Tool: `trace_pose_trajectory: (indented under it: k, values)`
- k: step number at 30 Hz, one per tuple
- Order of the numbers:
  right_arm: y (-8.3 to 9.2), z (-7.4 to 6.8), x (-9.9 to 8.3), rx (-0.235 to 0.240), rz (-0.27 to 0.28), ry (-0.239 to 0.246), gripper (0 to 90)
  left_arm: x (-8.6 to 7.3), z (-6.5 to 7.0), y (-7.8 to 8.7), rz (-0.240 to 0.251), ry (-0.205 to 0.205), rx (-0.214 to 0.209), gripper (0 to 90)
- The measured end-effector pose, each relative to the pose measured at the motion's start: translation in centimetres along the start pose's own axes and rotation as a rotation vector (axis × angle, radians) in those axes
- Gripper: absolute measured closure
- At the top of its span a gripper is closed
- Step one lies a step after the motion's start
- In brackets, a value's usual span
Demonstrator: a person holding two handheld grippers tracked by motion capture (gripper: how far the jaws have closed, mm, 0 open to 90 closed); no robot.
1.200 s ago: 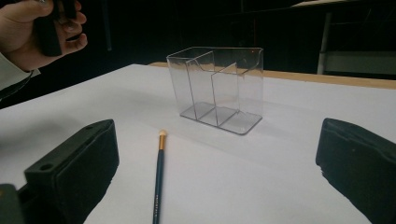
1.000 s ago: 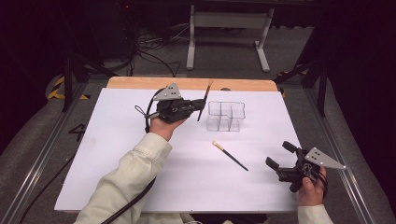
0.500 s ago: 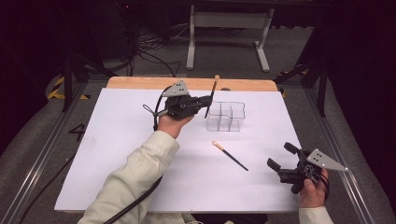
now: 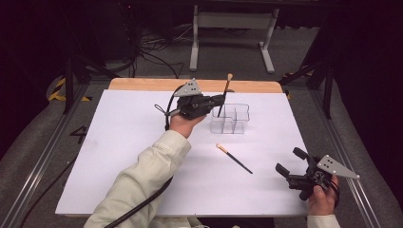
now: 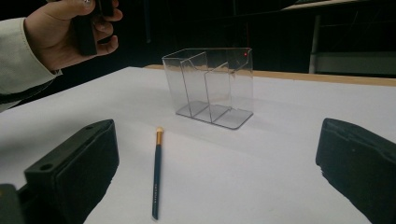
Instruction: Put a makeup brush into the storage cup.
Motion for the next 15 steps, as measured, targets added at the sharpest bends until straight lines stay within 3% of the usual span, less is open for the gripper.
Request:
trace_pose_trajectory:
  k: [15]
  values:
    - [0.1, 0.0, 0.1, 0.008, 0.014, 0.000, 0.2, 0.8, -0.5, -1.6, 0.025, -0.003, 0.018, 83.3]
Point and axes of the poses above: each handheld gripper's, and its own axes: y roughly backward along the jaws, x roughly out of its top, z roughly to its right, the point moved 4 cm from there along -y, roughly forward along the jaws, and after that the axes turned 13 degrees about -z, right-handed, at the moved point
